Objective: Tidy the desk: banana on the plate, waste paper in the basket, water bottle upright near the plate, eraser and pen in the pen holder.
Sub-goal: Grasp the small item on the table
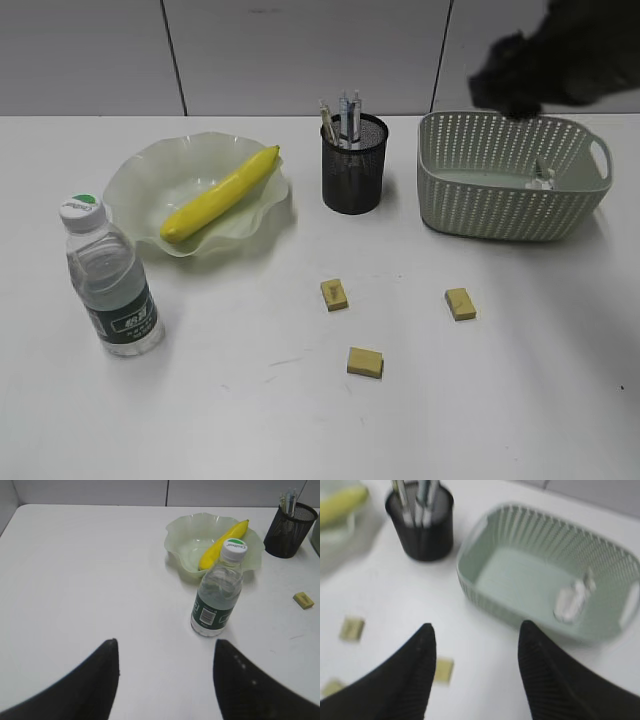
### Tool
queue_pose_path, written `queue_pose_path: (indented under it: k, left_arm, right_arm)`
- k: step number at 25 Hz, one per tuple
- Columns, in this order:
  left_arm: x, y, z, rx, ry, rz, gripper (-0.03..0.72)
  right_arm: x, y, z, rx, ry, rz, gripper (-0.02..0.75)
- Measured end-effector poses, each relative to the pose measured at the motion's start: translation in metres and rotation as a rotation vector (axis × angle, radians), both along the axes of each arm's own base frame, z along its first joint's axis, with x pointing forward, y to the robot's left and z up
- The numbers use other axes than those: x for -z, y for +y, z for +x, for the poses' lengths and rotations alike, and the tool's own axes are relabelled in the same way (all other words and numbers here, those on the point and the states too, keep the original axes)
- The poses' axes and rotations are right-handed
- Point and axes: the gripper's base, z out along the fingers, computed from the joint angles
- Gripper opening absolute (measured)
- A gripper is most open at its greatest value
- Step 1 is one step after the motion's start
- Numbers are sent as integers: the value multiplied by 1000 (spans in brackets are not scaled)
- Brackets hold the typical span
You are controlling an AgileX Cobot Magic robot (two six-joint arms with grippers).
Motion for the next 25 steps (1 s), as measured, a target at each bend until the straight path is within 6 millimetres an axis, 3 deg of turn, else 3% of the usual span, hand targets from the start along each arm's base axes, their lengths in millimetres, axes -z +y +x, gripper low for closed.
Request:
queue_pose_path:
  k: [4,7,10,15,19,25]
  left_arm:
    - [0,0,0,0,0,0,439]
    - [0,0,0,0,0,0,435]
    - [0,0,0,1,-1,-1,435]
    - [0,-1,3,3,13,-1,433]
    - [-8,-7,19,36,58,18,433]
    - [-23,-34,74,201,77,17,433]
  right_arm:
    - [-5,-41,-81,64,195,-97,423]
    - [-9,-68,-141,86,245,-92,423]
    - [-15,-92,-199,80,166,-21,423]
    - [-8,-116,-265,14,-71,128,421]
    - [3,-124,-287,-8,-179,188,420]
    - [8,-119,-278,-15,-168,189,420]
